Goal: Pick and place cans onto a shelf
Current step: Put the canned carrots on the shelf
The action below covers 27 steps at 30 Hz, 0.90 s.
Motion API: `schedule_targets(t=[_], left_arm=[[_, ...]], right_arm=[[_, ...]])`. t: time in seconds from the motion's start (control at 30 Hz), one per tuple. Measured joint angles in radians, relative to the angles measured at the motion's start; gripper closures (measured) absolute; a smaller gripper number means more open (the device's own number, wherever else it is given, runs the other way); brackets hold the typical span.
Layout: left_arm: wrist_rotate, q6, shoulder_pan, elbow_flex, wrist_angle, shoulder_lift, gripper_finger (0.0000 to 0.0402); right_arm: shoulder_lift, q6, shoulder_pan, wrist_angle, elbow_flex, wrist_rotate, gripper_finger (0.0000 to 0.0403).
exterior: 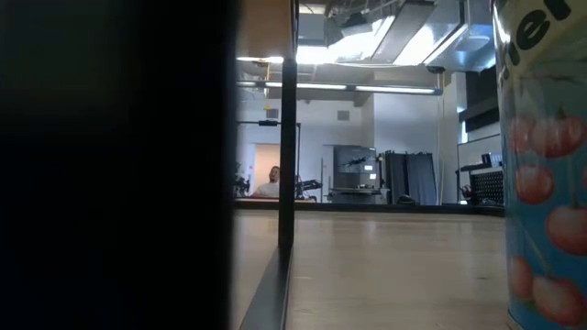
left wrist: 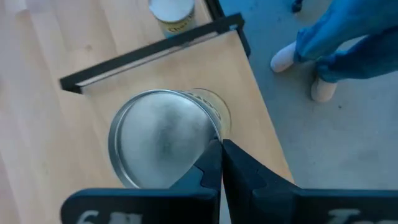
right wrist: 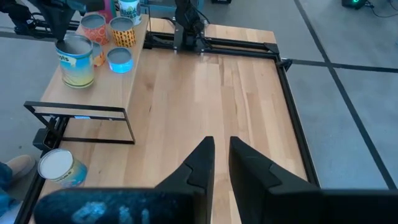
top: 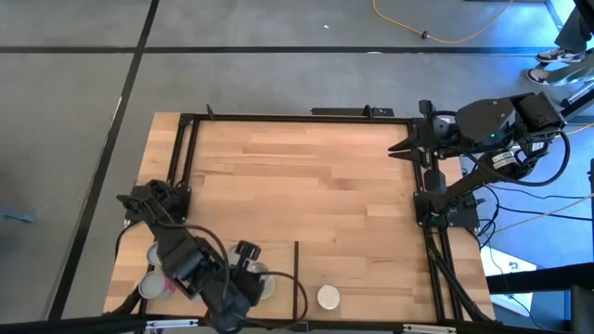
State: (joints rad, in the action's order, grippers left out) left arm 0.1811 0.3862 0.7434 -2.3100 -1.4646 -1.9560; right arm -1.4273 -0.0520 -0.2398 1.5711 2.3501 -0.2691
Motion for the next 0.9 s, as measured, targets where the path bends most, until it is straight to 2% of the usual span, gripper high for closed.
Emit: schedule_targets(t=[0.9], left_arm=[[-0.075,-0.003,-0.016,0.001,0.066,-0.041,0.0401]], right_arm=[[0.000,0.000,0.000,0.000,0.000,0.000,0.0353]])
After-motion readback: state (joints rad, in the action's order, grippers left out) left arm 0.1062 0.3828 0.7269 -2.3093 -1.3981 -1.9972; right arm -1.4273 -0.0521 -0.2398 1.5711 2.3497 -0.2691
